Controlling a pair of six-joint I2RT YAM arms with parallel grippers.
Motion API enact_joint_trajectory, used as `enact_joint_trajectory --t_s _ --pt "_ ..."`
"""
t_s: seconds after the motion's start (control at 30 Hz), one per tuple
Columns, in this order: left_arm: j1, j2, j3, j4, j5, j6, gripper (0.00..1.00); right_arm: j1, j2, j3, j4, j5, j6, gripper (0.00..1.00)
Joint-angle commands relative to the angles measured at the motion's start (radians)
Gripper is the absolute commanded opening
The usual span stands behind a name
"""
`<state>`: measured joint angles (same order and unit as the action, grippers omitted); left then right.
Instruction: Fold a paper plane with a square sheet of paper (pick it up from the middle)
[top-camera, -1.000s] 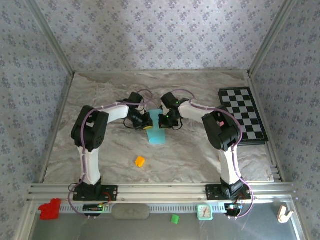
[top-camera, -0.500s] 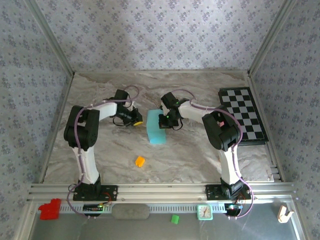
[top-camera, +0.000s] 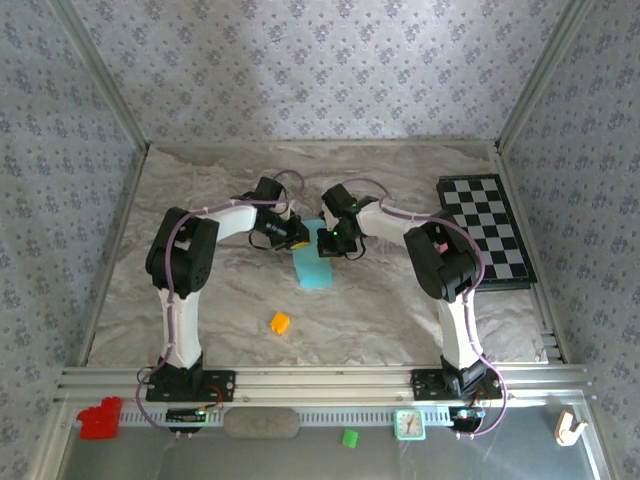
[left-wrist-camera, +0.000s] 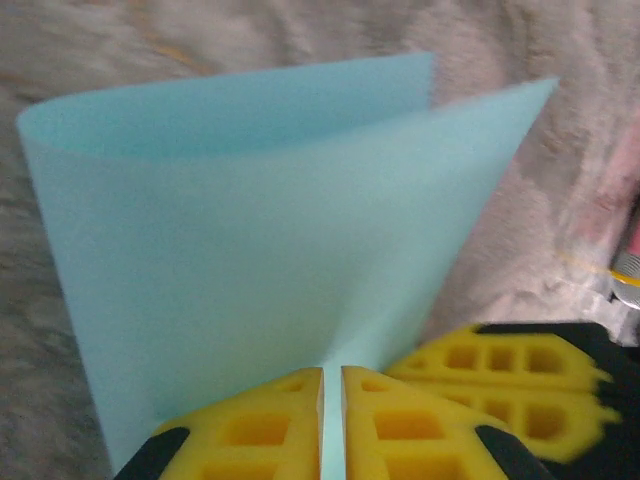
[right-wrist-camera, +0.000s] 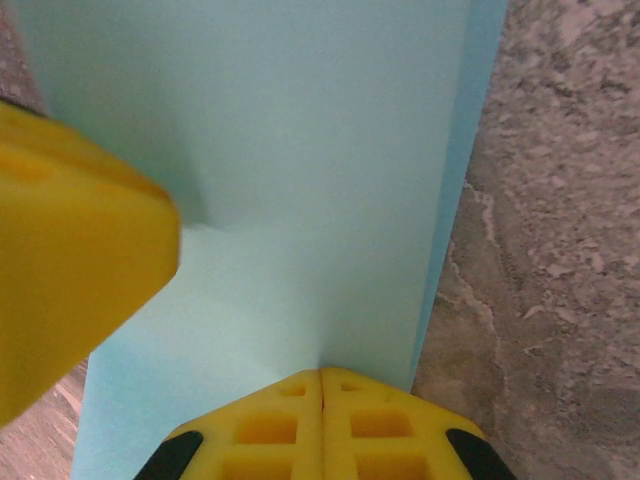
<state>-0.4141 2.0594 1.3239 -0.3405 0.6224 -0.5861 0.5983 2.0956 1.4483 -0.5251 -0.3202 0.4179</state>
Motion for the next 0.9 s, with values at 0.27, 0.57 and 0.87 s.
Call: enact_joint_trajectory --t_s 0.27,0.57,0.87 --pt "0.143 0.022 -0.028 -0.05 -0.116 0.015 0.13 -0.014 0.113 -0.077 -0.181 0.181 -0.036 0.05" --pt "0.143 -0.103 -0.003 -0.08 -0.078 0.065 0.13 -0.016 0.119 -0.073 -0.188 0.183 -0.032 0.05" --pt "0.03 -0.019 0.052 -0.009 -0.047 -0.019 0.13 -0.015 0.129 -0.071 -0.186 0.177 -0.026 0.05"
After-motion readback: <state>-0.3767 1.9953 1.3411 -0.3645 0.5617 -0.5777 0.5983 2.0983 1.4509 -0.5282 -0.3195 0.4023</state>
